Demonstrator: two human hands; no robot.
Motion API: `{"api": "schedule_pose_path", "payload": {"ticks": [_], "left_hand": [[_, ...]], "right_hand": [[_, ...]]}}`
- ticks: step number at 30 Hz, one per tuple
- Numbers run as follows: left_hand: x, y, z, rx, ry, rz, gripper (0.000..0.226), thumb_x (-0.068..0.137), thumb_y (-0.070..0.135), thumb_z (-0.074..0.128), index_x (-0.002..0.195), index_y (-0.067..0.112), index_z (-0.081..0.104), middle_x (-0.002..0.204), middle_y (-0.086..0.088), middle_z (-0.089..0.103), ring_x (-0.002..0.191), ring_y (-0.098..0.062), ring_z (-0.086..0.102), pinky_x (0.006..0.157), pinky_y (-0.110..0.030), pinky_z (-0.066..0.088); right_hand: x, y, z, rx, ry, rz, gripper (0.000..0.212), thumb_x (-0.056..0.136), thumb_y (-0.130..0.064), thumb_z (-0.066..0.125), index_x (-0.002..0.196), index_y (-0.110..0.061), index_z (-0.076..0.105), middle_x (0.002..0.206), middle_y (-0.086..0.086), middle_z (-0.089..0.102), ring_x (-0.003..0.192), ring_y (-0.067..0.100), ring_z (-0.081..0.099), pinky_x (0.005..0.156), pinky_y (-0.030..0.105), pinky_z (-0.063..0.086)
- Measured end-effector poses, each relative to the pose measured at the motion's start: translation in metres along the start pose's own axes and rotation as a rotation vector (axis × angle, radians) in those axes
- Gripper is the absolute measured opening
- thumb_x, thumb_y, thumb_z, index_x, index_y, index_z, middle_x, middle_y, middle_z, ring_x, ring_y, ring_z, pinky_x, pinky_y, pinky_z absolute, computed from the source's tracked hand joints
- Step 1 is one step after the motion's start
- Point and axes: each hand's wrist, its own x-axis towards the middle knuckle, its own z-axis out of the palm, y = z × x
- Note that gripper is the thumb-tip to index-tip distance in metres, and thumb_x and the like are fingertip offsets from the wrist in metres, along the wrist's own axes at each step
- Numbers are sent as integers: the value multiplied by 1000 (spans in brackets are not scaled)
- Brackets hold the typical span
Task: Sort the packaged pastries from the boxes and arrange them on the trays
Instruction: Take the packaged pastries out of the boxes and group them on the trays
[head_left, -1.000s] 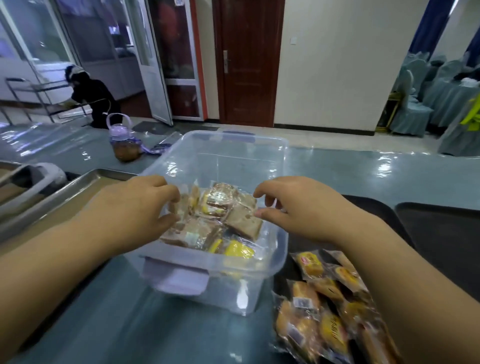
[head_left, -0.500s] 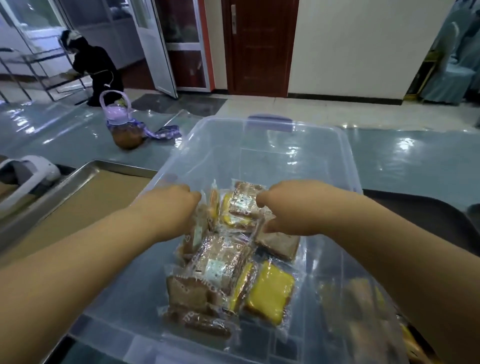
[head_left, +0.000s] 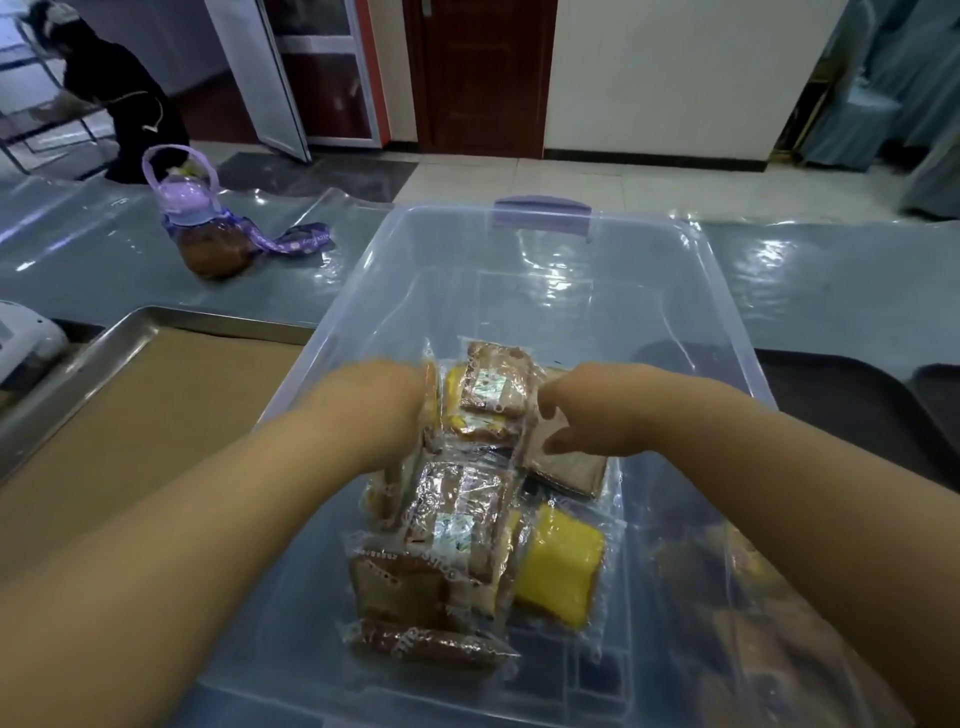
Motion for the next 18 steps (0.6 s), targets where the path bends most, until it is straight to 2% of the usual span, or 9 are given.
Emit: {"api": "schedule_pose_path", "payload": {"ticks": [2, 5, 8, 12, 15, 16, 18], "left_hand": [[-4, -4, -8, -111, 51, -46, 7, 87, 10, 49, 82, 11, 54, 77, -2, 55, 72, -21, 53, 65, -29, 43], [-10, -10, -24, -236, 163, -51, 24, 90, 16, 45, 108, 18, 61, 107, -6, 62, 90, -25, 55, 75, -31, 45], [-11, -13, -40, -432, 181, 25, 29, 91, 9, 43, 98, 32, 60, 104, -1, 61, 87, -20, 54, 71, -31, 45], [2, -7, -43, -563, -27, 123, 29, 91, 6, 48, 90, 33, 58, 96, -4, 65, 77, -23, 68, 75, -42, 57], [20, 1, -28, -482, -192, 170, 28, 90, 6, 50, 82, 31, 56, 95, -7, 63, 74, -25, 67, 72, -40, 58], [26, 4, -20, -415, -223, 195, 26, 91, 6, 49, 84, 30, 56, 95, -7, 61, 73, -23, 63, 68, -37, 56], [36, 11, -5, -258, -265, 239, 27, 92, 4, 45, 105, 24, 59, 101, -5, 59, 78, -20, 54, 66, -31, 46]], "right_hand": [[0, 1, 0, 18, -1, 31, 42, 94, -40, 53, 126, -13, 52, 120, 7, 58, 98, 22, 54, 75, 28, 39], [0, 3, 2, 19, -7, 61, 44, 94, -41, 53, 128, -14, 50, 122, 8, 56, 105, 24, 54, 79, 30, 41], [-1, 6, 2, 13, 7, 98, 44, 94, -42, 52, 128, -14, 49, 121, 8, 56, 104, 25, 54, 81, 33, 43], [0, 15, 1, 12, 84, 189, 41, 96, -42, 49, 125, -14, 49, 119, 8, 57, 105, 26, 54, 84, 37, 45], [1, 20, 2, 29, 92, 239, 37, 96, -40, 48, 123, -15, 50, 120, 7, 56, 107, 26, 53, 83, 37, 45], [2, 21, 3, 27, 87, 247, 36, 96, -40, 49, 122, -16, 50, 120, 7, 56, 106, 26, 53, 82, 37, 45], [4, 23, 5, 19, 68, 252, 33, 96, -39, 49, 120, -16, 52, 117, 5, 57, 102, 25, 54, 83, 38, 46]]}}
